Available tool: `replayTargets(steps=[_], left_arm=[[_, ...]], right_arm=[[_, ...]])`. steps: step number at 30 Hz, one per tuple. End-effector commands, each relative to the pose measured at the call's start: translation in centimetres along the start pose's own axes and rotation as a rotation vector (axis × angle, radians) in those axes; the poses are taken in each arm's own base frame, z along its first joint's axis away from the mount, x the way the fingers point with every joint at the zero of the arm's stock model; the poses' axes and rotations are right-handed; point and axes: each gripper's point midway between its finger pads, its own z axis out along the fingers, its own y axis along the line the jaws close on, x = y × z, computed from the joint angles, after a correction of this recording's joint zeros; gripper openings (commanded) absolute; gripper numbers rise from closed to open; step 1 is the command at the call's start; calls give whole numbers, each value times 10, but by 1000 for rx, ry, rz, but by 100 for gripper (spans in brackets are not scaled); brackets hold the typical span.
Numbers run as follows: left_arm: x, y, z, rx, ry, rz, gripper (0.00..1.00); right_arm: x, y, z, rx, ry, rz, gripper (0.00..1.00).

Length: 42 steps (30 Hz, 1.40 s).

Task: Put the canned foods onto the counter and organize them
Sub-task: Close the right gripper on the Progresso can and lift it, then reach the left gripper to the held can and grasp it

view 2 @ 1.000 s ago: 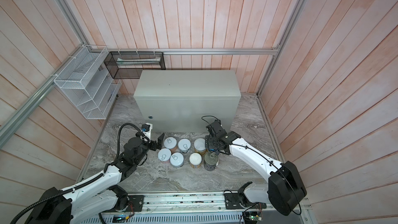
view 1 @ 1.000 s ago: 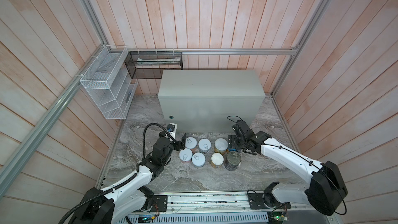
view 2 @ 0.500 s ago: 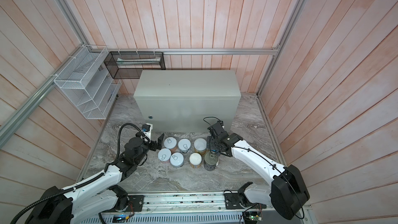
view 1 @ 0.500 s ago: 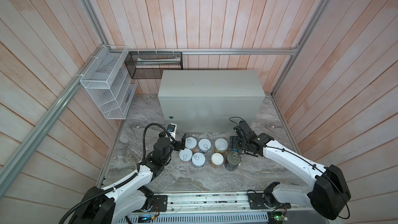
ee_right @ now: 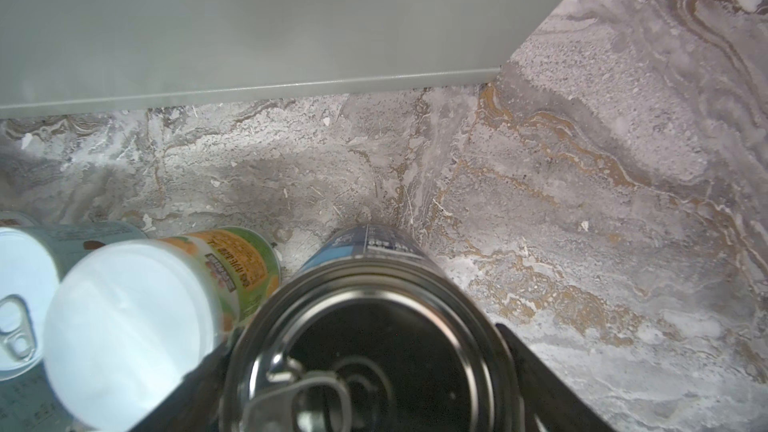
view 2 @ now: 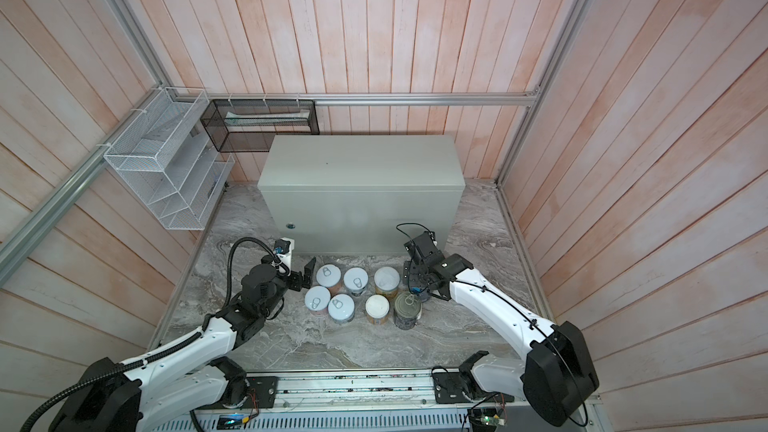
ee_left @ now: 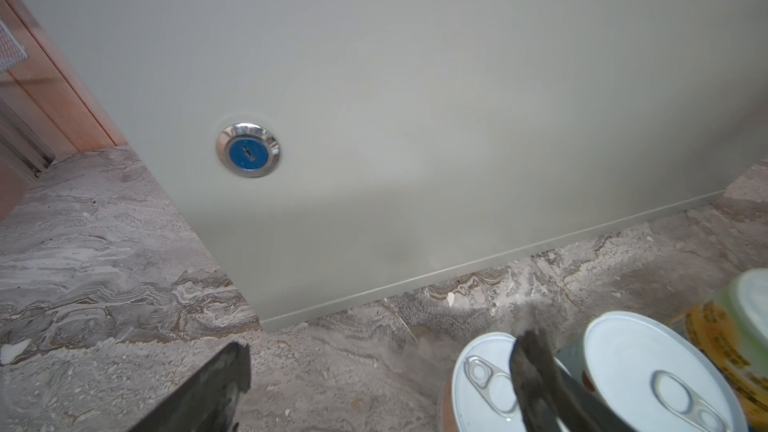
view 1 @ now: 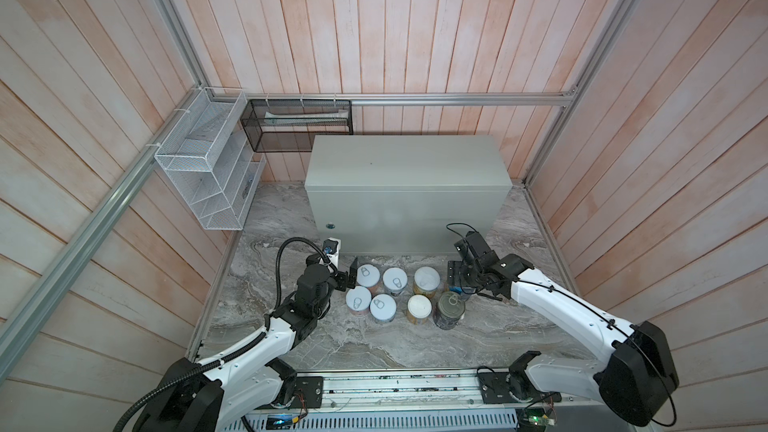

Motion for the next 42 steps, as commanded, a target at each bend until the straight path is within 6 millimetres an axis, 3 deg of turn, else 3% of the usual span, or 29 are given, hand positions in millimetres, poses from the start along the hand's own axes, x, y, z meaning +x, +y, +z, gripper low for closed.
replayTargets(steps=[1, 12, 22, 26, 31, 38, 42], left_arm=[[-12, 3, 2, -27, -17, -16, 100], [-11, 2, 5, -23, -5, -13, 100], [-13, -4, 6, 6, -2, -47, 100], [-22, -26, 2, 138, -33, -33, 100], [-29, -57, -6, 315, -63, 18, 100], [-35, -95, -14, 434, -83, 91, 100], [-35, -126, -17, 495, -82, 181, 100]], right_arm=[[-51, 12, -36, -58, -170, 30, 61], [-77, 32, -69, -169, -231, 13, 61], [-85, 38, -91, -216, -245, -10, 58], [-84, 49, -98, -290, -238, -35, 59], [-88, 47, -104, -296, -249, -43, 59], [-92, 56, -119, -360, -267, -44, 59], [-95, 63, -126, -400, -270, -47, 58]])
